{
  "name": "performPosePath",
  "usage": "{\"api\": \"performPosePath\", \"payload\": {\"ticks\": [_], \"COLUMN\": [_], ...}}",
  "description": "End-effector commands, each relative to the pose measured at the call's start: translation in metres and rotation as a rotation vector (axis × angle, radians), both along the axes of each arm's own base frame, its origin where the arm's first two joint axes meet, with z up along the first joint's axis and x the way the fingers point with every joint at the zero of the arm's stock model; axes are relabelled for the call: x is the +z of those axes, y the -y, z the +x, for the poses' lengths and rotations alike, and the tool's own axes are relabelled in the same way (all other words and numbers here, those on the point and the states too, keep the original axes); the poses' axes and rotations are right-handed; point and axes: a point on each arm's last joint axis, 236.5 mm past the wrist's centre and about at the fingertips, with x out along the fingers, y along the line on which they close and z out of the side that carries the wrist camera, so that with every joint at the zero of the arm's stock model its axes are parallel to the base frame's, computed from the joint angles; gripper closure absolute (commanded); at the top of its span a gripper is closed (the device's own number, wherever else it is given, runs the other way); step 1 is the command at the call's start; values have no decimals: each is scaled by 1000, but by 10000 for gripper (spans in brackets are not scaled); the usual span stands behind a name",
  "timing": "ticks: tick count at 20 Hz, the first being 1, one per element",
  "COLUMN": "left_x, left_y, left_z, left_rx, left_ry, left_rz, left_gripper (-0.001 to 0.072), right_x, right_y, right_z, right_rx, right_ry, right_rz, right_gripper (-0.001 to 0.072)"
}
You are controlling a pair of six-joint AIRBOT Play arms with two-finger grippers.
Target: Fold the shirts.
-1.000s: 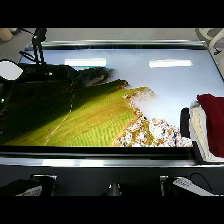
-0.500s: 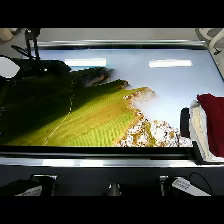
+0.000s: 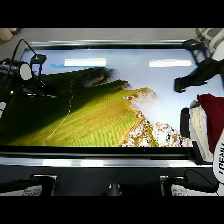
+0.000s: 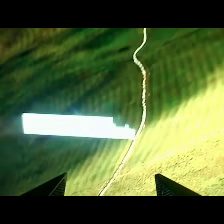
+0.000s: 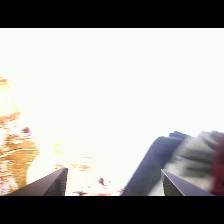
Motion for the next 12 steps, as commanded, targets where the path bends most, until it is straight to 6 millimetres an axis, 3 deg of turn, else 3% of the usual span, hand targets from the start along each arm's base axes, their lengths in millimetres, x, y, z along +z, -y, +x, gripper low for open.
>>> {"api": "performPosePath", "payload": {"ticks": [1,12], "left_x": [-9,-10], "left_y": [-4,-5], "left_z": [-8,-7], "left_rx": [10,12], "left_ry": [-44,-46], "left_rz": [25,25], "left_gripper": [50,50], "right_x": [-28,-29], "right_y": [-62,-54], "right_z": [-16,-21], "right_rx": [142,120], "right_ry": [-127,-149], "right_rz": [30,7], "right_gripper": [60,60]}}
